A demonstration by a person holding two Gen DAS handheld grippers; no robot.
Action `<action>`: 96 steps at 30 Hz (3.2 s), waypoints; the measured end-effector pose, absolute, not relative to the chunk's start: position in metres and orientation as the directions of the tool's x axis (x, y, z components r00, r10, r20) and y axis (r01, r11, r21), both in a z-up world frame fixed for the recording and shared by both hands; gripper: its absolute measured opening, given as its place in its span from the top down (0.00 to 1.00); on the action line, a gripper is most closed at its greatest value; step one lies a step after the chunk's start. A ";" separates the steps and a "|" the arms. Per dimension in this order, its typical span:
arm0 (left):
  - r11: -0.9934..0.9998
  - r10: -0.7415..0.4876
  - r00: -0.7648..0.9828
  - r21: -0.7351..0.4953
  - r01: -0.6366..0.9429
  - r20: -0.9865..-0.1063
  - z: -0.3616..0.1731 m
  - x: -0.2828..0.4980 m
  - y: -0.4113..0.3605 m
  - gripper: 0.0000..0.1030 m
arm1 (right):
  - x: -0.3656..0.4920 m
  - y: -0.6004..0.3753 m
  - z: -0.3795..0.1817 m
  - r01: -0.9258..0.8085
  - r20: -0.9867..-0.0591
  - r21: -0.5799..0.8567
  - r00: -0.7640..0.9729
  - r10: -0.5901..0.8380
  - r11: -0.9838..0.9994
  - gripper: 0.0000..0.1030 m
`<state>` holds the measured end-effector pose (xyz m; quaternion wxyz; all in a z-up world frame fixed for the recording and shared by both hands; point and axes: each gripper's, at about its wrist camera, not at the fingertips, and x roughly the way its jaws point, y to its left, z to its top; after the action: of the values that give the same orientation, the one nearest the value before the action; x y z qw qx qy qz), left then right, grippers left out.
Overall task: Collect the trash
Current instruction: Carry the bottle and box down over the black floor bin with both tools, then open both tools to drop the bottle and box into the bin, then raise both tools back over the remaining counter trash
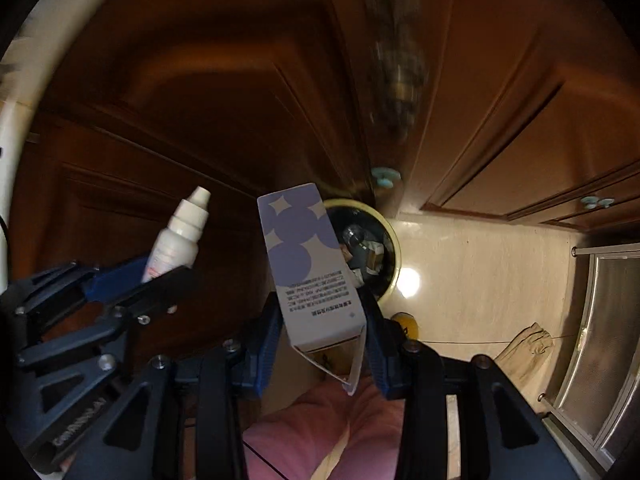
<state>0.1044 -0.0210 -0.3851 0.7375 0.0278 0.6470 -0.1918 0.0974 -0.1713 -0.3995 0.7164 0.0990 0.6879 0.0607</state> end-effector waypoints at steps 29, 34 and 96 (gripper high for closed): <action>0.953 -0.150 0.051 -0.130 0.273 -0.987 -0.441 0.131 -0.030 0.24 | 0.107 -0.190 -0.457 0.096 -0.967 0.253 0.006 0.253 0.963 0.50; 0.948 -0.161 0.073 -0.134 0.289 -0.984 -0.399 0.124 -0.033 0.24 | 0.101 -0.195 -0.411 0.098 -0.968 0.251 0.030 0.249 0.963 0.50; 0.987 0.039 0.542 0.117 0.111 -0.840 -0.059 0.420 -0.012 0.24 | 0.421 -0.234 -0.048 -0.206 -0.823 0.274 0.454 0.340 0.939 0.39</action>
<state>0.4195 -0.0119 -0.0589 0.8745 0.0782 0.4782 -0.0206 0.4207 -0.2341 -0.0479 0.8501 0.0671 0.4970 0.1605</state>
